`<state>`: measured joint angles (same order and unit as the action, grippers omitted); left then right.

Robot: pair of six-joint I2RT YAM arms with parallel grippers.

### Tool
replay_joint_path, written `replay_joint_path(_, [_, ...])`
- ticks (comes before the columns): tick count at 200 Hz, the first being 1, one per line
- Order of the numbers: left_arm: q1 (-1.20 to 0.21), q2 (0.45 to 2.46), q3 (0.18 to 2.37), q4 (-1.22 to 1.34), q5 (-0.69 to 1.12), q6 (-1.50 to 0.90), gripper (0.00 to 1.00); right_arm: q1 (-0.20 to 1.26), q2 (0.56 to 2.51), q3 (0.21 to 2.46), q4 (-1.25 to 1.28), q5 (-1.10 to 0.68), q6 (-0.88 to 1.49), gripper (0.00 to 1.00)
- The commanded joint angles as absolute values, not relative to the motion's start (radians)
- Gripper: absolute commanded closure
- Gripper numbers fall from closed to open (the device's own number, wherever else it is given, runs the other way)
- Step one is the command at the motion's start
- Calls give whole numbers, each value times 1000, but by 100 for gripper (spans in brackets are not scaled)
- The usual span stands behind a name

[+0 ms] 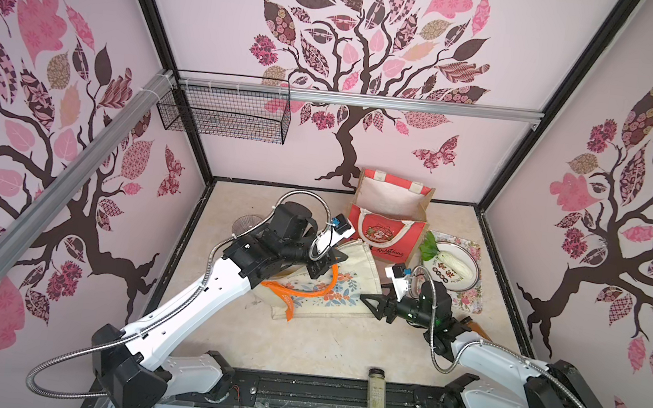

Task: Put away the canvas bag
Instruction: Press the canvas bag at the center of the board.

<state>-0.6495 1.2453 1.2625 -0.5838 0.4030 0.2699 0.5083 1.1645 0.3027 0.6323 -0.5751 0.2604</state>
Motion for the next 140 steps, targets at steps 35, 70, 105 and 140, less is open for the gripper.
replay_joint_path(35, [-644,1213,1254,-490,400,268,100,515,1200,326,625,-576,276,100])
replay_joint_path(70, [-643,1219,1257,-491,397,264,100,515,1180,308,595,-545,272,66])
replay_joint_path(105, [-644,1217,1255,-493,396,270,100,515,1157,285,574,-531,270,38])
replay_joint_path(140, [-644,1231,1264,-511,415,276,100,515,1142,275,575,-536,275,46])
